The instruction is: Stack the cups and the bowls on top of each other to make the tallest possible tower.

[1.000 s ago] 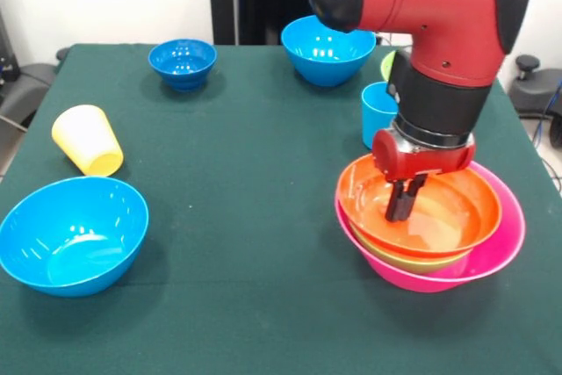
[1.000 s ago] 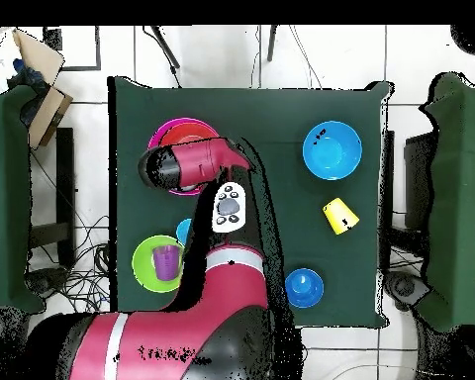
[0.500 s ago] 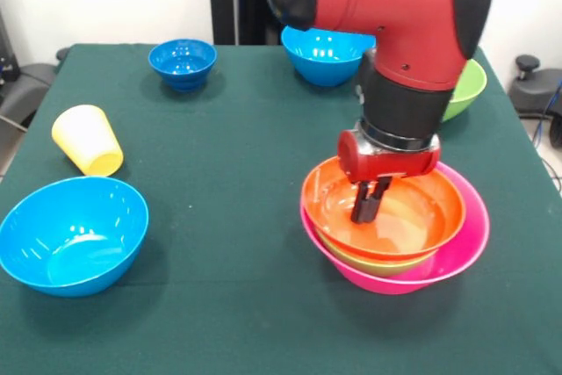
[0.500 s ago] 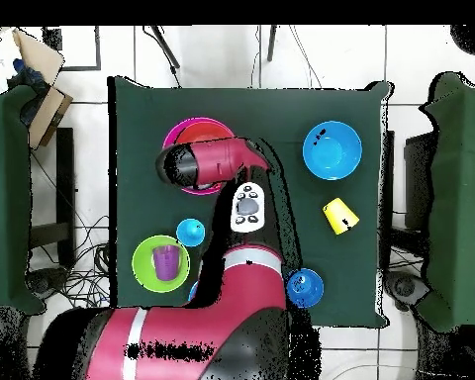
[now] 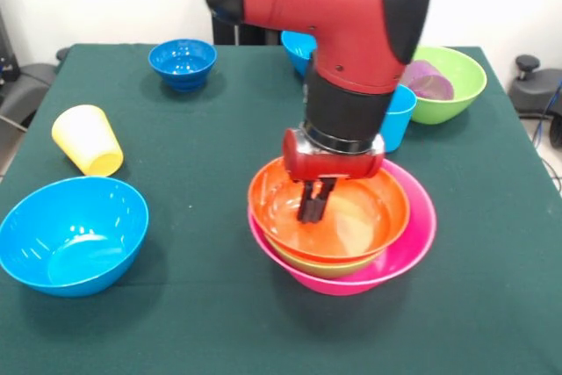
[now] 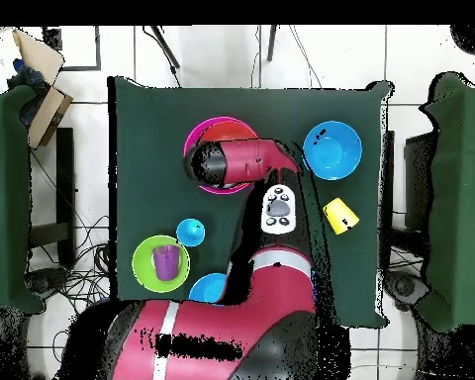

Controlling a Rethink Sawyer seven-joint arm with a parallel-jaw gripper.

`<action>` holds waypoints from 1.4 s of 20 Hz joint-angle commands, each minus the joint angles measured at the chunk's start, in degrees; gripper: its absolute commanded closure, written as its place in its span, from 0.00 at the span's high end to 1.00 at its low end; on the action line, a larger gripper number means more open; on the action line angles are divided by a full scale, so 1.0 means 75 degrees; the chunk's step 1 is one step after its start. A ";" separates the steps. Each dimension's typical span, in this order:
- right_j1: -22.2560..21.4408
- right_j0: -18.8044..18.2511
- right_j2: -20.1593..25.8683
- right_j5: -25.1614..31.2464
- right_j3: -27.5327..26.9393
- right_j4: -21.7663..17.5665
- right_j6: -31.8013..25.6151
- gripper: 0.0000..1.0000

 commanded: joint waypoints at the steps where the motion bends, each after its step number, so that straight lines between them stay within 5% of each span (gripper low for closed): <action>1: 0.0135 -0.0308 0.0152 0.0239 0.0686 -0.0753 -0.0309 0.00; 14: -0.1374 -0.0915 0.2134 -0.0357 0.1771 -0.0166 -0.0829 0.00; 24: -0.2189 -0.0995 0.2444 -0.0026 0.1894 -0.0601 -0.1123 0.00; 28: -0.2445 -0.1436 0.3070 -0.0327 0.2484 -0.0642 -0.1498 0.00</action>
